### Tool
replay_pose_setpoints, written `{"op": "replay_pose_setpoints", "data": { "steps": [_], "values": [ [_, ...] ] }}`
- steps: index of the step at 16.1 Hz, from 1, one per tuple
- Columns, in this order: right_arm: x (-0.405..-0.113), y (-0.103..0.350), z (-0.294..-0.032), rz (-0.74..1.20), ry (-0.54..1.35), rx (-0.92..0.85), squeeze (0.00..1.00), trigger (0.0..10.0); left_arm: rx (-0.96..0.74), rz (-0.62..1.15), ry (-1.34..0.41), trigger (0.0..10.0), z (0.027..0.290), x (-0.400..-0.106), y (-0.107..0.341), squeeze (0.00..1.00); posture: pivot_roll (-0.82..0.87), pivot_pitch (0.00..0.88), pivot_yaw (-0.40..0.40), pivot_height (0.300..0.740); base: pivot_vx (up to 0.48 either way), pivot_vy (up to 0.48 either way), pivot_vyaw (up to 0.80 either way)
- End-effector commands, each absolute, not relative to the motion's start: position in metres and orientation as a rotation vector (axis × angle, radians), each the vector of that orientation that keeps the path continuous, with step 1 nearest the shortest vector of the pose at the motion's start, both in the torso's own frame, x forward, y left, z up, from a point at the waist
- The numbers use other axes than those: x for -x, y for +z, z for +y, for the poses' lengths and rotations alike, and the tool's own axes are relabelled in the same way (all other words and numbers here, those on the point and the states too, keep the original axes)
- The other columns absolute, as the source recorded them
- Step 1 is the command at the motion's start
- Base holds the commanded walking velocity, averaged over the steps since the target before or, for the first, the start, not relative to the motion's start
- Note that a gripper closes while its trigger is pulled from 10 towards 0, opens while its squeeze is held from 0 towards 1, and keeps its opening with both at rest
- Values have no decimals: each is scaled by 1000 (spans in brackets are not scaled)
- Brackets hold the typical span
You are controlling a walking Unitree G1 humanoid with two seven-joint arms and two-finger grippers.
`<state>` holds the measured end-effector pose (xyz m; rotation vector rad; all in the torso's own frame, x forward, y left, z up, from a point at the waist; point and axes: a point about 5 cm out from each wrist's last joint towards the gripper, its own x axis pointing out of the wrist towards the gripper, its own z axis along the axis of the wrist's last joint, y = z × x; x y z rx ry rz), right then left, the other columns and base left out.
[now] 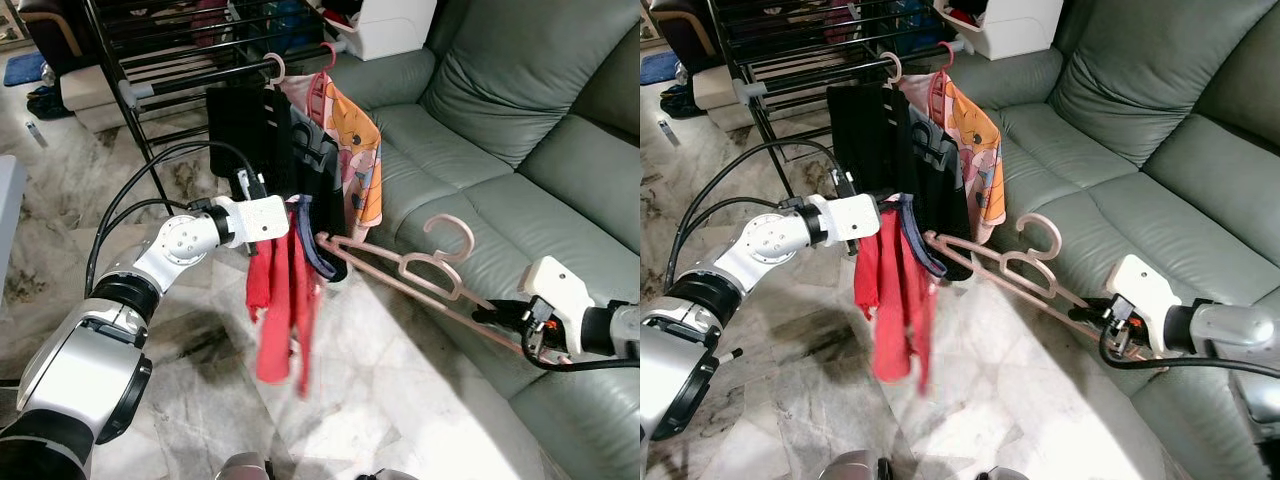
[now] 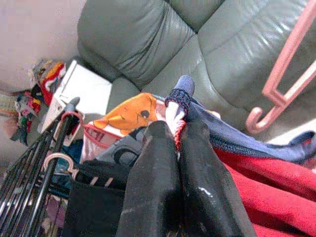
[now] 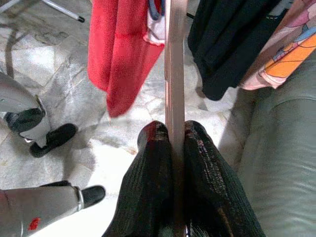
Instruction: Hang hanger
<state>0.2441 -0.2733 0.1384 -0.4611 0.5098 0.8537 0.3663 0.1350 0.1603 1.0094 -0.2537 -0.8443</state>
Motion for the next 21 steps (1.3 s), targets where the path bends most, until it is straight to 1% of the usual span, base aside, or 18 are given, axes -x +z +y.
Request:
{"op": "replay_pose_setpoints", "data": {
  "steps": [1,4,8,10,14,18,21],
  "values": [
    [-247,141,-272,491,854,469,0,10000,-991,-310,-849,10000,131,-366,169,0,-53,0,16,740,0,0,0],
    [-247,137,-269,493,863,456,0,10000,-981,-343,-866,10000,124,-364,172,0,-52,0,14,740,0,0,0],
    [-246,136,-267,494,883,433,0,10000,-979,-345,-878,10000,122,-364,172,0,-54,0,17,740,0,0,0],
    [-242,137,-266,503,910,411,0,10000,-977,-310,-886,10000,122,-364,168,0,-55,0,18,740,0,0,0],
    [-240,141,-262,499,944,376,0,10000,-1012,-263,-844,10000,129,-366,161,0,-56,0,18,740,0,0,0],
    [-242,135,-263,500,918,387,0,10000,-973,-328,-866,10000,122,-365,172,0,-55,0,16,740,0,0,0],
    [-242,130,-256,502,933,358,0,10000,-912,-399,-874,10000,116,-362,179,0,-54,0,15,740,0,0,0]
  ]
}}
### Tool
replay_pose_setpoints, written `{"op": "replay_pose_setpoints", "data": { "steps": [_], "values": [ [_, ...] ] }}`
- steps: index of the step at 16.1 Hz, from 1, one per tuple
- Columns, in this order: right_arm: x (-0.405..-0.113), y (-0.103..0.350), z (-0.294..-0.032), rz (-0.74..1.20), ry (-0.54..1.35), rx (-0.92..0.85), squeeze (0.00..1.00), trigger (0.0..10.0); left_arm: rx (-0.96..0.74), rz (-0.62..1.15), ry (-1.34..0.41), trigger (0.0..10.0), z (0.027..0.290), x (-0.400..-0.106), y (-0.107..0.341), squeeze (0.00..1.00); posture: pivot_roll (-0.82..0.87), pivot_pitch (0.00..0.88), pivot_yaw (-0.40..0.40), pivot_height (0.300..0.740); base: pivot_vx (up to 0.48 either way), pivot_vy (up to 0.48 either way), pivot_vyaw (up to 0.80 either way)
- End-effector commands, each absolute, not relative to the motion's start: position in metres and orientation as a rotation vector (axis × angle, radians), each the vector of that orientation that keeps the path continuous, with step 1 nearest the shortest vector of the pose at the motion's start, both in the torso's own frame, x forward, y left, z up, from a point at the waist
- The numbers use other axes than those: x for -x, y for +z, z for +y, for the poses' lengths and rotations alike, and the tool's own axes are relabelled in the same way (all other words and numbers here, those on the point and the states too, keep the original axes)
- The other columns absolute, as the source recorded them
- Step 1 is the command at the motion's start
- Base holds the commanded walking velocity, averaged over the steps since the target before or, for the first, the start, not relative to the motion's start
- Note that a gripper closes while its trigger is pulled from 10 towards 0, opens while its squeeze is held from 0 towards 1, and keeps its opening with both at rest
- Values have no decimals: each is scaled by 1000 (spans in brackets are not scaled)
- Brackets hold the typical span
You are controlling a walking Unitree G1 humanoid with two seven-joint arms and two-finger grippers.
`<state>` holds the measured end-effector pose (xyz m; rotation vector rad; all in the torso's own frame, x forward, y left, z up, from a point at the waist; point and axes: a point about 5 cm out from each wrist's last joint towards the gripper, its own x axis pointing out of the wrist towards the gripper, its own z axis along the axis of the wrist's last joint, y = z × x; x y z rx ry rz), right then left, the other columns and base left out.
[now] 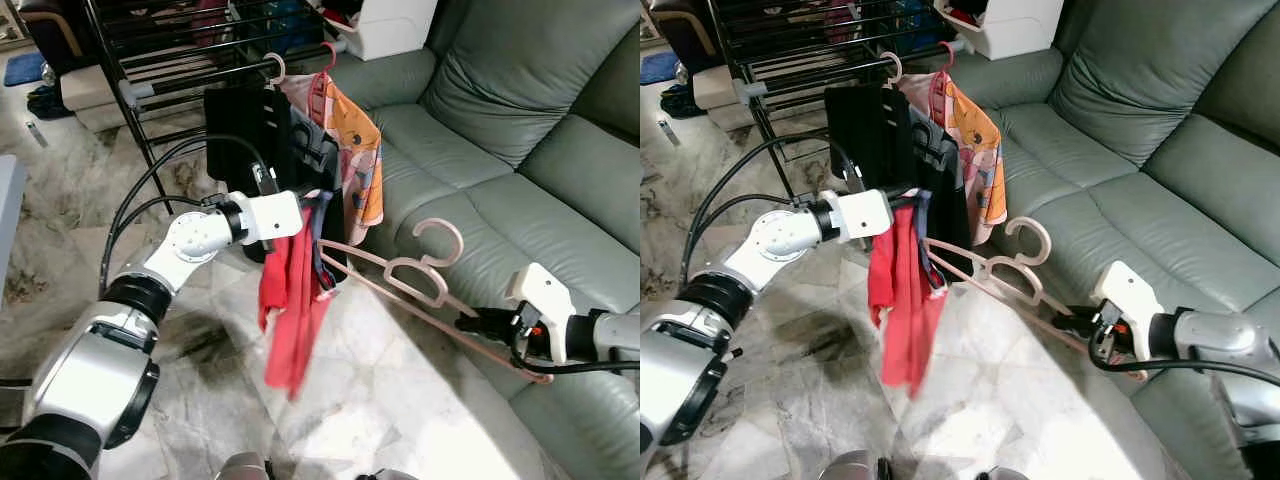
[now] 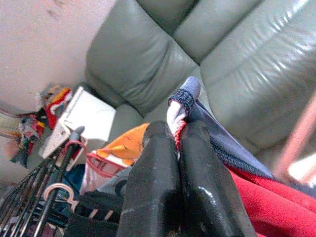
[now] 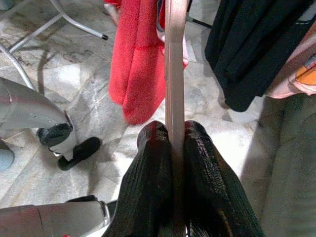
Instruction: Hang hanger
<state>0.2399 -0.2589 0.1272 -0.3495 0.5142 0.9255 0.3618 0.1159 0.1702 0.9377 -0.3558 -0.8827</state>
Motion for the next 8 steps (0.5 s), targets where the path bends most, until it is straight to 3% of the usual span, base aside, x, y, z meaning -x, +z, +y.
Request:
{"op": "replay_pose_setpoints", "data": {
  "steps": [1,3,5,8],
  "values": [
    [-240,131,-254,504,949,343,0,10000,-934,-404,-853,10000,117,-363,179,0,-54,0,15,740,0,0,0],
    [-238,131,-260,533,942,374,0,10000,-1043,-343,-792,10000,129,-368,174,0,-54,0,15,740,0,0,0],
    [-243,120,-278,580,828,537,0,10000,-1075,-272,-647,10000,146,-379,177,0,-57,0,14,740,0,0,0],
    [-271,118,-274,361,508,592,0,10000,-1057,-243,-601,10000,152,-380,175,0,-63,0,15,740,0,0,0]
  ]
}}
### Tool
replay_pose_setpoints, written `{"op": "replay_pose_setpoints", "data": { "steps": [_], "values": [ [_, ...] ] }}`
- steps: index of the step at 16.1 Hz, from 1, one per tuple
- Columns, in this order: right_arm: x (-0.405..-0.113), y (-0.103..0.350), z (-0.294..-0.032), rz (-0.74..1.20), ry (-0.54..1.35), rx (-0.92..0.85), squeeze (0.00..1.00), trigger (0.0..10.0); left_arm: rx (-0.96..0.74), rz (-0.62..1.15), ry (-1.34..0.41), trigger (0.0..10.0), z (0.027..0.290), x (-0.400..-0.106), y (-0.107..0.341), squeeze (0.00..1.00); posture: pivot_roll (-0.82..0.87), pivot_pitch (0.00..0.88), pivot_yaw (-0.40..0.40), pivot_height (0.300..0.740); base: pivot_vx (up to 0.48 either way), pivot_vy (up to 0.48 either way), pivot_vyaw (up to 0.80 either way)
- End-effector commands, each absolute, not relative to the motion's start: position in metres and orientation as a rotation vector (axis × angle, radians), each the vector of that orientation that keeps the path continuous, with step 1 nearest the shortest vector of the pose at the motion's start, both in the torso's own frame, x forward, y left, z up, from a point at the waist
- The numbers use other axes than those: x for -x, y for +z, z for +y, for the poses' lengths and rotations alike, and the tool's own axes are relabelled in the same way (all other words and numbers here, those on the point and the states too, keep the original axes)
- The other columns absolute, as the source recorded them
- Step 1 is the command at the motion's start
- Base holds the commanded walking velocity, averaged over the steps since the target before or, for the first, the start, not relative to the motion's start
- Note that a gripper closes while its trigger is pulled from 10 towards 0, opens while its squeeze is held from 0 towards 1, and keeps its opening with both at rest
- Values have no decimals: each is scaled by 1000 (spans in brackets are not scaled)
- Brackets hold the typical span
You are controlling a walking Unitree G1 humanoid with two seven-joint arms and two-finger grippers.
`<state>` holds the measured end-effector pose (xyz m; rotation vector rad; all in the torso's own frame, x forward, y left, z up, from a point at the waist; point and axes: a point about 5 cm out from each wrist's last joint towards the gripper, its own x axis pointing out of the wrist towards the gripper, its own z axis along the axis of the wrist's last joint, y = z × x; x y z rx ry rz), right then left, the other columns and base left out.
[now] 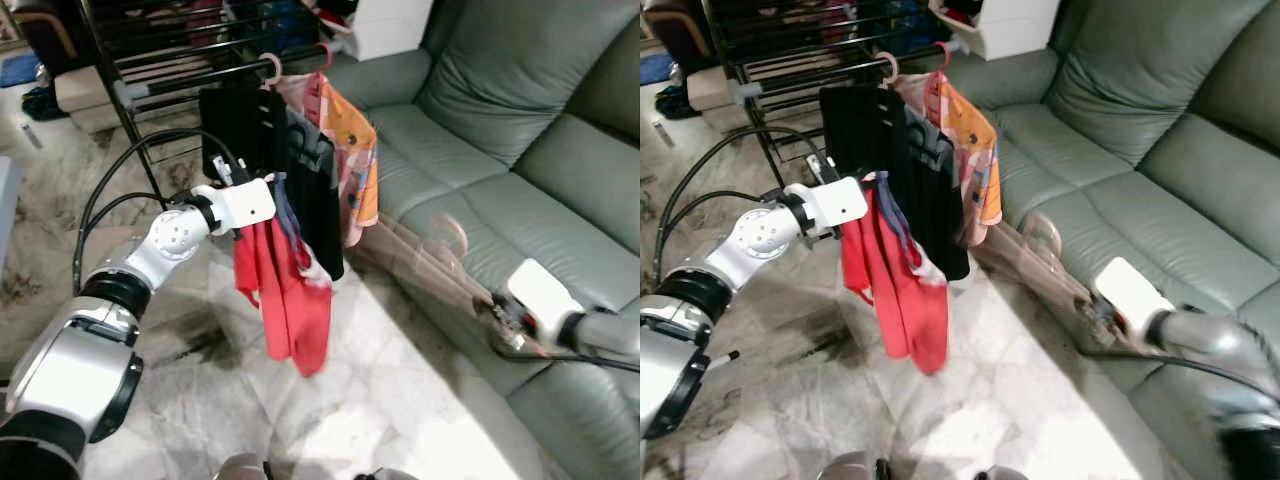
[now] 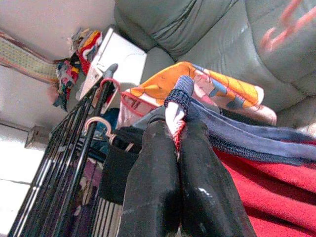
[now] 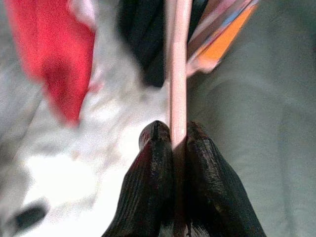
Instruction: Hang hanger
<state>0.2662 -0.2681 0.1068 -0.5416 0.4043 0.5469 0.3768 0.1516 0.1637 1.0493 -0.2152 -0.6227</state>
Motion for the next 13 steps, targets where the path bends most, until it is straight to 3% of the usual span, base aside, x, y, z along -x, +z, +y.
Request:
{"op": "replay_pose_setpoints", "data": {
  "steps": [1,5,8,13],
  "values": [
    [-269,113,-270,321,476,513,0,10000,-1040,-256,-625,10000,149,-378,173,0,-63,0,15,740,0,0,0],
    [-260,117,-268,264,487,400,0,10000,-1015,-302,-718,10000,139,-370,169,0,-64,0,9,740,0,0,0],
    [-263,138,-248,201,636,242,0,10000,-1041,-246,-664,10000,143,-372,159,0,-60,0,13,740,0,0,0],
    [-218,120,-238,396,902,224,0,10000,-1031,-279,-679,10000,138,-372,164,0,-69,0,15,740,0,0,0]
  ]
}}
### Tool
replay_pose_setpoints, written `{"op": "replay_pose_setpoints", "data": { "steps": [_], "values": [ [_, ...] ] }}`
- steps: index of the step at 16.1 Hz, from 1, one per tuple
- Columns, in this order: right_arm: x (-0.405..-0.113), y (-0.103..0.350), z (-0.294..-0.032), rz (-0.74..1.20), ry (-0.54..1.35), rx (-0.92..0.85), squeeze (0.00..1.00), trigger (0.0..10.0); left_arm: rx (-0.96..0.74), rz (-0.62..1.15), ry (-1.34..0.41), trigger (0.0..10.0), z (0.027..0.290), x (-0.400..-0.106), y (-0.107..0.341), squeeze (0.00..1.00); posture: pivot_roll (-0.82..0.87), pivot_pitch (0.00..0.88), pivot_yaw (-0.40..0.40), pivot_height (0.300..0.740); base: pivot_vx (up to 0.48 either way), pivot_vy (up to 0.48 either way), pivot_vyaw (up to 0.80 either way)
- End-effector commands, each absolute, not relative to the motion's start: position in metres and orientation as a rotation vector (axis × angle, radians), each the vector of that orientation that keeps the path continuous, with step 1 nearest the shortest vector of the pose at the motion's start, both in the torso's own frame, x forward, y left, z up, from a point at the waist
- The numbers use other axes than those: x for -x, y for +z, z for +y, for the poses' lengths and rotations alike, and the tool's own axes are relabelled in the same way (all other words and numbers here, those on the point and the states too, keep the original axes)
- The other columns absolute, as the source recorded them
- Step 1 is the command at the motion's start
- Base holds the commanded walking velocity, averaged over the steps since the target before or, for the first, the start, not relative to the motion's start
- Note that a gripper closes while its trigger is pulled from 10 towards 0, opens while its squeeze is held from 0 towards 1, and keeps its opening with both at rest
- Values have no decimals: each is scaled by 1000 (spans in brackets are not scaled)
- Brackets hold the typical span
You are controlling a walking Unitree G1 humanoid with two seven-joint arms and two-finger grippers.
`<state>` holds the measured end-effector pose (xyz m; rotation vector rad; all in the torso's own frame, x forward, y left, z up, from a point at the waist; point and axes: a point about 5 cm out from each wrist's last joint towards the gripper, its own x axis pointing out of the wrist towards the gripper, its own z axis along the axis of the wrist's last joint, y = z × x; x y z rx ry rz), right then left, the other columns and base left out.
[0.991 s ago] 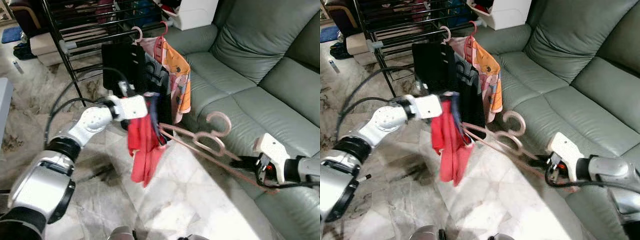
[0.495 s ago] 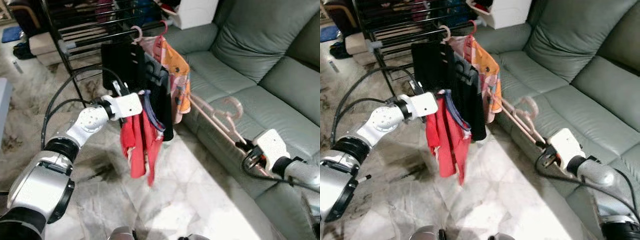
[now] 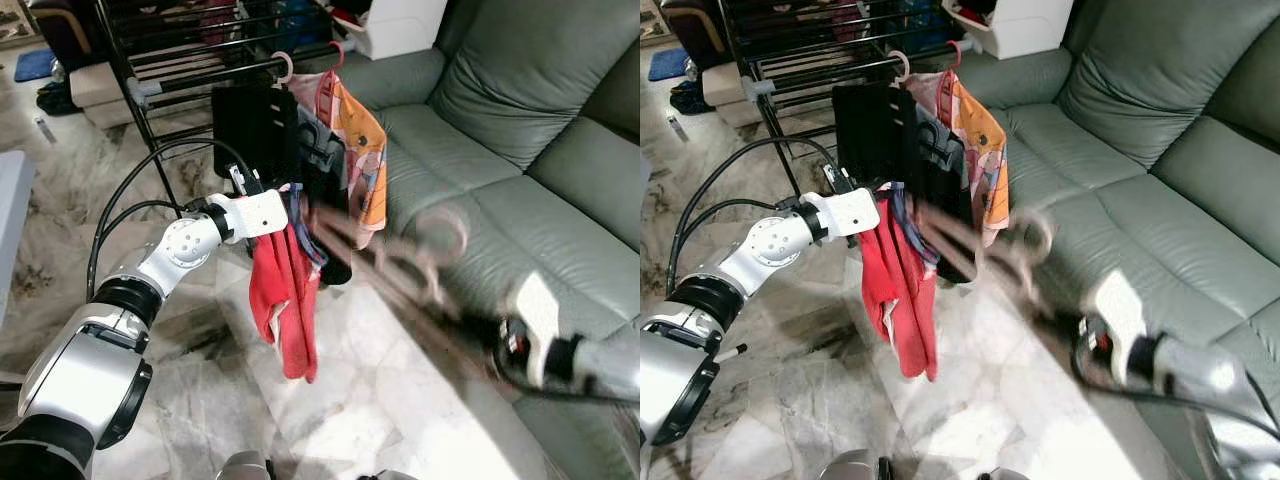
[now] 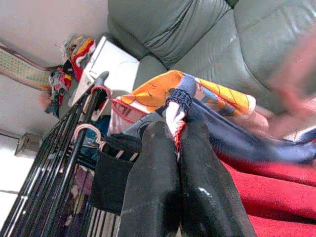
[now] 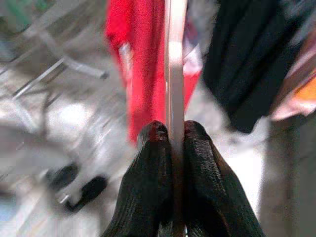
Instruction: Hang hanger
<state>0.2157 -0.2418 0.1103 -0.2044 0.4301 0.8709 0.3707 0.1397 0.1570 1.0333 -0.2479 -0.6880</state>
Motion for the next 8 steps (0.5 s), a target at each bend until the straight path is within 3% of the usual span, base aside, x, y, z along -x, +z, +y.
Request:
{"op": "replay_pose_setpoints", "data": {
  "steps": [1,8],
  "values": [
    [-215,119,-241,432,919,220,0,10000,-1027,-287,-684,10000,137,-372,165,0,-74,0,12,740,0,0,0],
    [-218,119,-251,478,913,290,0,10000,-1003,-310,-733,10000,135,-368,164,0,-70,0,4,740,0,0,0]
  ]
}}
